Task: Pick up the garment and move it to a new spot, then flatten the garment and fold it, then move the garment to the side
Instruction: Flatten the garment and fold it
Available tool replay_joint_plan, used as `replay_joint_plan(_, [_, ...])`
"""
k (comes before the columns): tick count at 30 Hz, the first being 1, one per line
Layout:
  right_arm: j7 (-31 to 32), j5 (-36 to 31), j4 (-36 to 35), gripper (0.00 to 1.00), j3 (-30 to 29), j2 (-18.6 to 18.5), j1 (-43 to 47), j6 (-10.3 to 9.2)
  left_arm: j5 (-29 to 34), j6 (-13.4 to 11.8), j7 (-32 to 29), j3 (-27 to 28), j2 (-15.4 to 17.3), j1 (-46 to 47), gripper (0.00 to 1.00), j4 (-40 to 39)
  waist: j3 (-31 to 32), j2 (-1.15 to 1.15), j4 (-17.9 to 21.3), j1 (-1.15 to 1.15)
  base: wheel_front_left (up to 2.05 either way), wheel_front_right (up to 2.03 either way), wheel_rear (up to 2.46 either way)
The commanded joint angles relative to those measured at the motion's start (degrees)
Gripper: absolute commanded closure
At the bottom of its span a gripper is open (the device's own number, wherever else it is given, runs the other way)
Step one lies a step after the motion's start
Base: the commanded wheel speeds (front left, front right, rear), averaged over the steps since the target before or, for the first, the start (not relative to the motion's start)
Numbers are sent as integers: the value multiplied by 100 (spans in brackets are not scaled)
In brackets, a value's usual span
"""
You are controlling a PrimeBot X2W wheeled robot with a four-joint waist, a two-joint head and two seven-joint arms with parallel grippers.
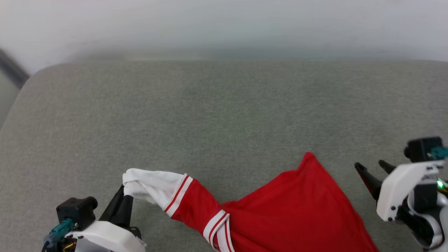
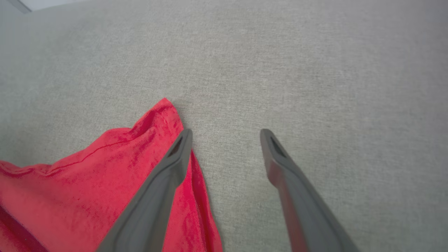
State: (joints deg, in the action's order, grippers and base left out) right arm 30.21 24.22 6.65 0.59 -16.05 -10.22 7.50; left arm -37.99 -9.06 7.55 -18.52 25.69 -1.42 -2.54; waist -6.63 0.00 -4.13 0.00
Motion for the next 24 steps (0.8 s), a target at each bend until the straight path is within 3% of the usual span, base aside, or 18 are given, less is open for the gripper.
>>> replay_joint_plan(1, [236, 54, 2, 0, 143, -113, -188, -2, 25, 27, 32, -18, -23, 88, 100, -27, -228, 0, -216, 0, 0, 0, 0])
replay_joint_plan(8, [1772, 425, 23, 0, 1276, -706, -1191, -2, 118, 147, 144, -177, -185, 520, 100, -3, -665, 0, -519, 0, 0, 0, 0])
replay_joint_plan(15, [1974, 765, 684, 0, 2335, -1007, -1871, -2, 146, 277, 244, -258, -280, 813, 100, 119, -1008, 0, -620, 0, 0, 0, 0])
replay_joint_plan(21, [2242, 1199, 1672, 0, 3091, -1018, -1889, -4, 118, 347, 280, -295, -303, 923, 100, 264, -1110, 0, -607, 0, 0, 0, 0])
replay_joint_plan(22, [2322, 1277, 1801, 24, 3173, -1006, -1867, -5, 115, 355, 290, -298, -308, 928, 100, 286, -1107, 0, -602, 0, 0, 0, 0])
replay_joint_plan(24, [2422, 1431, 1964, 88, 3302, -982, -1884, -5, 94, 381, 301, -305, -315, 933, 100, 339, -1088, 0, -596, 0, 0, 0, 0])
